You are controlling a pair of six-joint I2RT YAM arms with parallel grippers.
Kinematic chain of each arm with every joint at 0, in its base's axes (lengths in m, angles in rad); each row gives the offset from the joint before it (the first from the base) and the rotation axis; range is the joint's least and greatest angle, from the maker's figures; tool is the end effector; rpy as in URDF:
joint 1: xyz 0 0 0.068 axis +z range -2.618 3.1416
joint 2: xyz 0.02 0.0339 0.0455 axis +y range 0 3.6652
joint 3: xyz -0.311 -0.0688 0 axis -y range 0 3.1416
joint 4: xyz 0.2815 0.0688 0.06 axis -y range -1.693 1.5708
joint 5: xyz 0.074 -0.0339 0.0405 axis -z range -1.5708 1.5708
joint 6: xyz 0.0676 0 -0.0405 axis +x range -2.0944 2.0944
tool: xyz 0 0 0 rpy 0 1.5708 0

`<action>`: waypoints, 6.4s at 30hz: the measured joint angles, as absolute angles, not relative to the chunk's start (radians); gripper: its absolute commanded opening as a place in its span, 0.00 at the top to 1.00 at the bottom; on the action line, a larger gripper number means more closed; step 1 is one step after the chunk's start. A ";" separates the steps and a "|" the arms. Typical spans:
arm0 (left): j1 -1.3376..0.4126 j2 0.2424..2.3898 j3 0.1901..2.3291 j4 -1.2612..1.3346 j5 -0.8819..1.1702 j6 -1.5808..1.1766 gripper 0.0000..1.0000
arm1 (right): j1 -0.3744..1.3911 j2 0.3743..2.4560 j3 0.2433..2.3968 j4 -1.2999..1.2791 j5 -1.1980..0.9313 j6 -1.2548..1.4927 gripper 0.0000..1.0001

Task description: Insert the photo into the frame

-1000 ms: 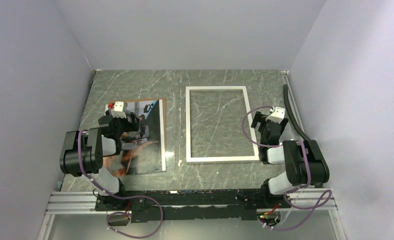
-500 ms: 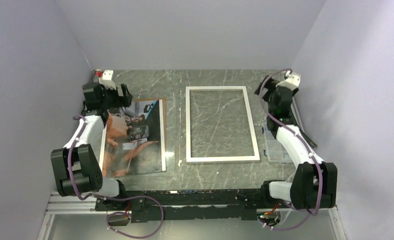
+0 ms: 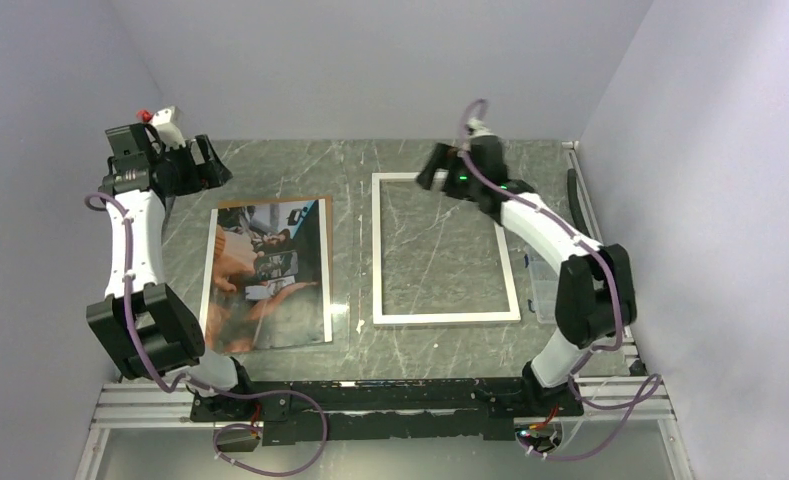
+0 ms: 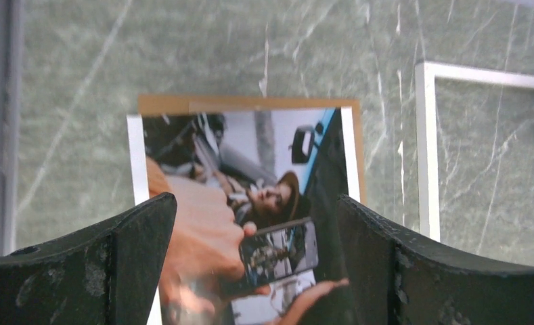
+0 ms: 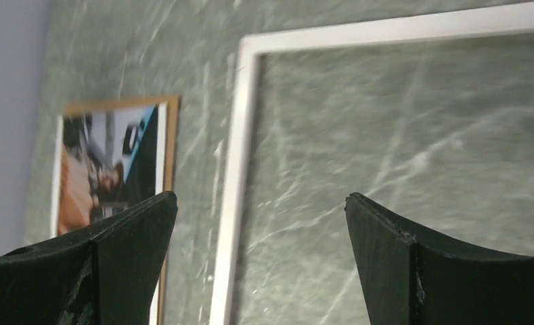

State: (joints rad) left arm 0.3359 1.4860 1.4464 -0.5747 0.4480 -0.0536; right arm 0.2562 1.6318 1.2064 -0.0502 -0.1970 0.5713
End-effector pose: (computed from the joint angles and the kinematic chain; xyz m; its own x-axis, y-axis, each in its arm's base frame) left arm 0.3756 0.1001 0.3944 -0.5454 -0.2416 -0.8026 0.0079 0.9561 -0.2931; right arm 0.4270 0.1255 0.2982 -0.5980 0.3915 -0.6994 -0.1111 0.8236 0.5561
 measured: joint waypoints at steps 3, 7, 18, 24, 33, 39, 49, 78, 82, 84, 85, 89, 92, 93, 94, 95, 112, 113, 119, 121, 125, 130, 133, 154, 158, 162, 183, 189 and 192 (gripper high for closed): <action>0.346 1.512 1.446 -0.653 0.448 -0.053 0.06 | 0.427 1.662 1.332 -0.191 -0.073 0.500 0.00; 0.345 1.520 1.446 -0.714 0.457 -0.046 0.06 | 0.409 1.640 1.338 -0.154 -0.227 0.557 0.00; 0.344 1.520 1.439 -0.722 0.474 -0.045 0.05 | 0.653 1.940 1.637 -0.459 0.132 0.479 0.00; 0.344 1.520 1.406 -0.727 0.473 -0.041 0.05 | 0.773 2.020 1.676 -0.575 0.297 0.505 0.06; 0.344 1.520 1.401 -0.751 0.473 -0.038 0.05 | 0.793 2.094 1.676 -0.609 0.368 0.564 0.17; 0.344 1.520 1.400 -0.778 0.471 -0.034 0.05 | 0.829 2.173 1.676 -0.595 0.356 0.590 0.25; 0.344 1.520 1.400 -0.813 0.441 -0.006 0.05 | 0.854 2.226 1.708 -0.574 0.358 0.640 0.78; 0.149 1.421 1.309 -0.874 0.560 -0.007 0.05 | 0.804 1.851 1.908 -0.573 -0.174 0.881 0.96; 0.086 1.414 1.342 -0.872 0.559 -0.041 0.05 | 0.783 1.832 1.858 -0.522 -0.248 0.932 0.96; 0.054 1.414 1.363 -0.873 0.560 -0.054 0.05 | 0.772 1.824 1.818 -0.488 -0.286 0.964 0.96; 0.041 1.414 1.373 -0.873 0.560 -0.061 0.05 | 0.765 1.817 1.789 -0.466 -0.307 0.981 0.96; -0.015 1.414 1.415 -0.871 0.560 -0.091 0.05 | 0.735 1.773 1.680 -0.368 -0.384 1.057 0.96; -0.042 1.412 1.426 -0.865 0.560 -0.102 0.05 | 0.717 1.747 1.646 -0.311 -0.413 1.108 0.96; -0.049 1.411 1.426 -0.865 0.559 -0.106 0.05 | 0.710 1.736 1.634 -0.286 -0.422 1.133 0.96; -0.054 1.409 1.426 -0.865 0.559 -0.110 0.05 | 0.706 1.731 1.626 -0.270 -0.429 1.150 0.96; -0.060 1.409 1.427 -0.865 0.556 -0.115 0.05 | 0.704 1.724 1.618 -0.253 -0.435 1.169 0.96; -0.175 1.409 1.519 -0.842 0.514 -0.160 0.05 | 0.648 1.625 1.451 -0.082 -0.501 1.285 0.54; -0.187 1.414 1.528 -0.842 0.506 -0.163 0.05 | 0.641 1.622 1.451 -0.084 -0.504 1.284 0.48; -0.285 1.474 1.611 -0.810 0.446 -0.181 0.05 | 0.598 1.599 1.460 -0.144 -0.515 1.238 0.30; -0.318 1.502 1.640 -0.803 0.434 -0.183 0.05 | 0.581 1.586 1.465 -0.183 -0.518 1.216 0.28; -0.366 1.557 1.693 -0.796 0.413 -0.183 0.05 | 0.552 1.562 1.488 -0.267 -0.525 1.166 0.21; -0.398 1.609 1.761 -0.793 0.387 -0.179 0.07 | 0.517 1.534 1.558 -0.397 -0.527 1.076 0.19; -0.406 1.633 1.800 -0.789 0.378 -0.178 0.07 | 0.504 1.522 1.617 -0.488 -0.524 1.005 0.19; -0.448 1.786 1.871 -0.759 0.349 -0.178 0.06 | 0.499 1.573 1.904 -0.986 -0.382 0.663 0.17; -0.448 1.786 1.871 -0.758 0.336 -0.178 0.06 | 0.499 1.605 1.950 -1.027 -0.356 0.628 0.16; -0.454 1.818 1.933 -0.768 0.332 -0.178 0.06 | 0.499 1.616 1.957 -1.043 -0.347 0.613 0.15; -0.458 1.859 1.904 -0.775 0.286 -0.129 0.06 | 0.497 1.620 1.944 -1.136 -0.147 0.522 0.59; -0.368 1.754 1.687 -0.766 0.270 -0.086 0.06 | 0.485 1.558 1.800 -1.144 -0.051 0.481 0.66; -0.346 1.705 1.578 -0.749 0.242 -0.060 0.06 | 0.478 1.515 1.714 -1.138 -0.023 0.460 0.72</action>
